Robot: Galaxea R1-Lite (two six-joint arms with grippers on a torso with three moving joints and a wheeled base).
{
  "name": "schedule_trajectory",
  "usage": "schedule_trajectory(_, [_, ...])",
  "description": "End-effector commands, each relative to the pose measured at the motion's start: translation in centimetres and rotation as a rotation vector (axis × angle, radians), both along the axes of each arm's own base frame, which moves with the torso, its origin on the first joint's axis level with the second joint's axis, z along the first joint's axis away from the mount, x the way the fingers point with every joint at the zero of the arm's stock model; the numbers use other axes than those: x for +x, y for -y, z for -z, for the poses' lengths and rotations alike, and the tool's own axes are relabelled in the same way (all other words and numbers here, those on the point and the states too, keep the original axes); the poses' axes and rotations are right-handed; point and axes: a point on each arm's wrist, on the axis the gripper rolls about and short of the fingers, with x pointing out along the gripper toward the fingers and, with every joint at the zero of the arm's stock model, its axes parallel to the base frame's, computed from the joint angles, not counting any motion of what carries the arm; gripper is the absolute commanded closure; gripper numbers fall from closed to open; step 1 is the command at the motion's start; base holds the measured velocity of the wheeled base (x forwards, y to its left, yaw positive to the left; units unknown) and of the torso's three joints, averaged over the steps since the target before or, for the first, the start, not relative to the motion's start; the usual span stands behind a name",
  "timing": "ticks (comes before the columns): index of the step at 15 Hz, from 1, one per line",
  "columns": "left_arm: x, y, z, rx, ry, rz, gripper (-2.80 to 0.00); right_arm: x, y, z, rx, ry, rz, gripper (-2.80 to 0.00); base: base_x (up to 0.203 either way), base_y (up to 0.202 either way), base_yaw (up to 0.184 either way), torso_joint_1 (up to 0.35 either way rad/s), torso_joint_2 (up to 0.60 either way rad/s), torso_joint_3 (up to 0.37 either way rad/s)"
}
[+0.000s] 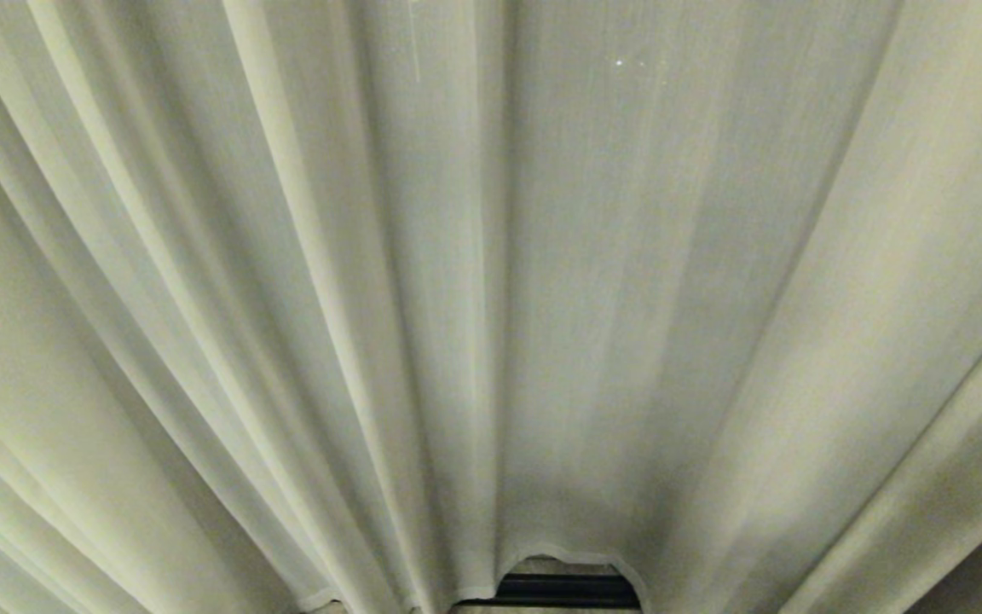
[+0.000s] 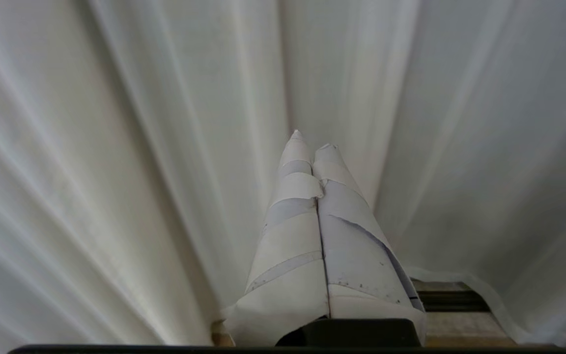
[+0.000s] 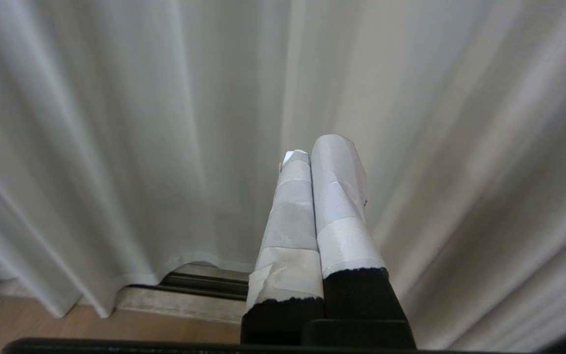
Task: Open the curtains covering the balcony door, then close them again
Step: Close the outer curtains on both sides
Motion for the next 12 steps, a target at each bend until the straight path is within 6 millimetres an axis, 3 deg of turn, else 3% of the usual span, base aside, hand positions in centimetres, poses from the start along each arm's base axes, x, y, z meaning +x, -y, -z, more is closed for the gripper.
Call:
schedule_trajectory(1, [-0.01,0.00,0.00,0.000,0.003,0.000,0.00,0.01,0.00,0.01,-0.001,-0.002,-0.001,0.00,0.000,0.000,0.000,0.000,0.00,0.000])
schedule_trajectory(12, [-0.01,0.00,-0.01,-0.001,0.002,-0.001,0.00,0.01,0.00,0.01,0.001,-0.002,0.001,0.00,0.000,0.000,0.000,0.000,0.00,0.000])
